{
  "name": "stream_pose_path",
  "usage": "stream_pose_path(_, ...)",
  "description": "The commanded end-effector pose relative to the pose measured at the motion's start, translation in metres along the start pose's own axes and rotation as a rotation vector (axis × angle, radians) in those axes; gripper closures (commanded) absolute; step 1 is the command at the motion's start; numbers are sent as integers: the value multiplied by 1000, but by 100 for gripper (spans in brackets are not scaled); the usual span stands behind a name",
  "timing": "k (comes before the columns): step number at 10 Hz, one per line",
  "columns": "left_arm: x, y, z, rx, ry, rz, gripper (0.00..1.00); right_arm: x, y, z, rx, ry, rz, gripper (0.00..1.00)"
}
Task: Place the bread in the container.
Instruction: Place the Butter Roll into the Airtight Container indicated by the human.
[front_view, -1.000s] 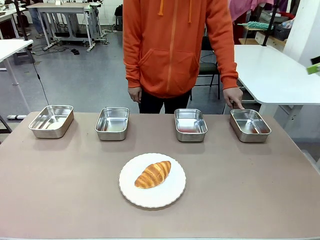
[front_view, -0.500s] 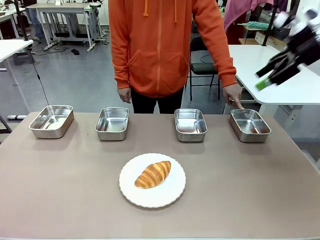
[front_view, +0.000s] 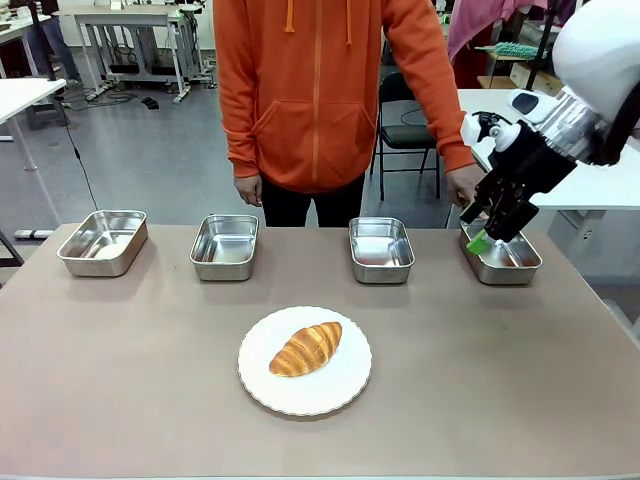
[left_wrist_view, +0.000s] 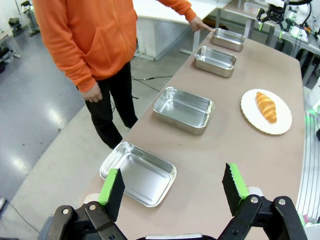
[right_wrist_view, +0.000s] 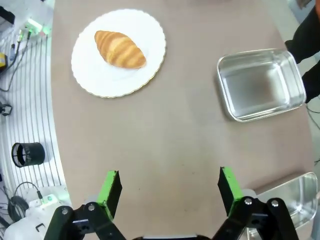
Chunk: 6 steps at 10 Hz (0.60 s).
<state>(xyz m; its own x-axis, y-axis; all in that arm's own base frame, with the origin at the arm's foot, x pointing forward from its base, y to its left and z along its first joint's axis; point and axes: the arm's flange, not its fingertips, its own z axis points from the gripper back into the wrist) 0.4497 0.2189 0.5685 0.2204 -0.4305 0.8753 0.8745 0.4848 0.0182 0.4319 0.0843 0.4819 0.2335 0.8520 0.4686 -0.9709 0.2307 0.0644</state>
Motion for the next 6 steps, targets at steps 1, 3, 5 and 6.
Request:
stream_pose_path(1, 2, -2, 2, -7, -8, -12, 0, 0, -2, 11, -25, -26, -24, 0)
stream_pose_path(3, 2, -2, 2, -7, -8, -12, 0, 0, -2, 11, -25, -26, -24, 0)
stream_pose_path(5, 2, -2, 2, -7, -8, -12, 0, 39, -5, -7, -19, 101, 74, 0)
stream_pose_path(6, 2, -2, 2, -7, -8, -12, 0, 72, -9, -25, 5, 141, 129, 0)
